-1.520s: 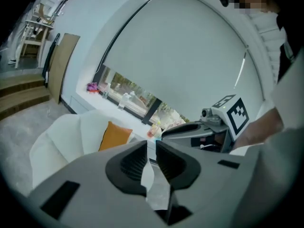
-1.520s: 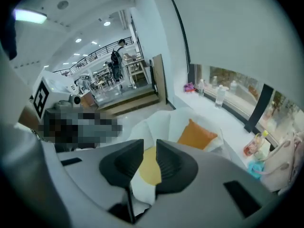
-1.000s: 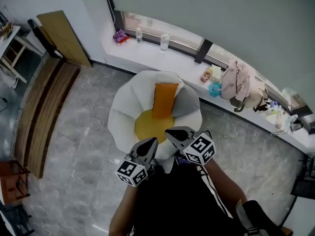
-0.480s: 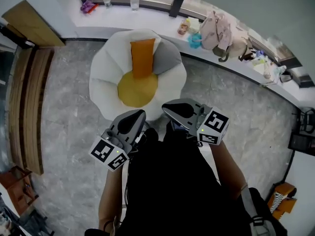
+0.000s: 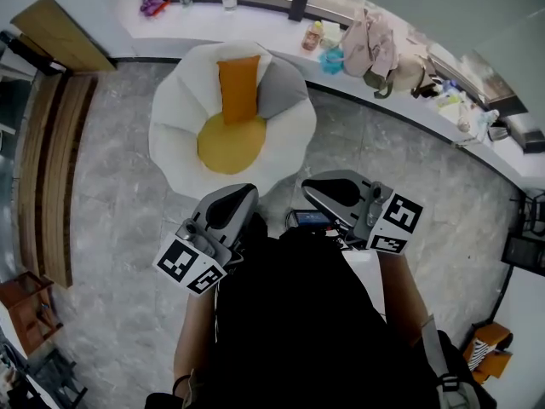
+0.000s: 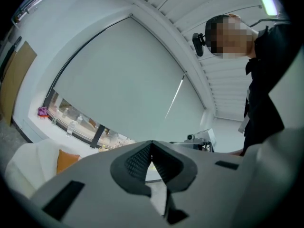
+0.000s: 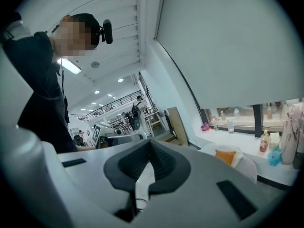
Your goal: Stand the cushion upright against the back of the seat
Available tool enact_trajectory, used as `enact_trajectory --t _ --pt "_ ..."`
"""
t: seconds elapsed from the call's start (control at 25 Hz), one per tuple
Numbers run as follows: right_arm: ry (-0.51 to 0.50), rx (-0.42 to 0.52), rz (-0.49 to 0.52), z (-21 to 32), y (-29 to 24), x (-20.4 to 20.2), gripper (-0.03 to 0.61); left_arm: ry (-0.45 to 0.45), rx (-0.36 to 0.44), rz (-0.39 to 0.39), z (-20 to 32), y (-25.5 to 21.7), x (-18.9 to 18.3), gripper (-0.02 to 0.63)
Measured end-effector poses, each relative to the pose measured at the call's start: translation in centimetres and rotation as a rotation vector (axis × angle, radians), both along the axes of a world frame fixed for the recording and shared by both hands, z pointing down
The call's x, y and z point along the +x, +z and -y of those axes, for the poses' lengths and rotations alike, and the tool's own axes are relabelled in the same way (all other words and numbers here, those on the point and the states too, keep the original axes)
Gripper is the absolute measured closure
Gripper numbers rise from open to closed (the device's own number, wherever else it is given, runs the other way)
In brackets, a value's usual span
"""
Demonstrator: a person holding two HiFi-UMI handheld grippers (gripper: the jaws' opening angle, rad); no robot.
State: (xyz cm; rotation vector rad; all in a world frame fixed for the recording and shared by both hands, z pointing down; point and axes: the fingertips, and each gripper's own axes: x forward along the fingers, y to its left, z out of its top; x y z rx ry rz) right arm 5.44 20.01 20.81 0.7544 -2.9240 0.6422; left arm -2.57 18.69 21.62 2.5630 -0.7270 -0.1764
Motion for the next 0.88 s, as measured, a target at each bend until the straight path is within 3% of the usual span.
enact_trajectory --t 0.36,0.88 --pt "-0.06 -0.047 0.058 -5.3 0.9 5.9 0.561 -0.02 -0.041 0.05 -6.0 0.4 6.5 0.6" --pt "-0.233 -0.062 0.094 -12.3 2.6 7.2 0.561 -0.131 -0.075 0.108 -14.2 2.1 9.2 0.6"
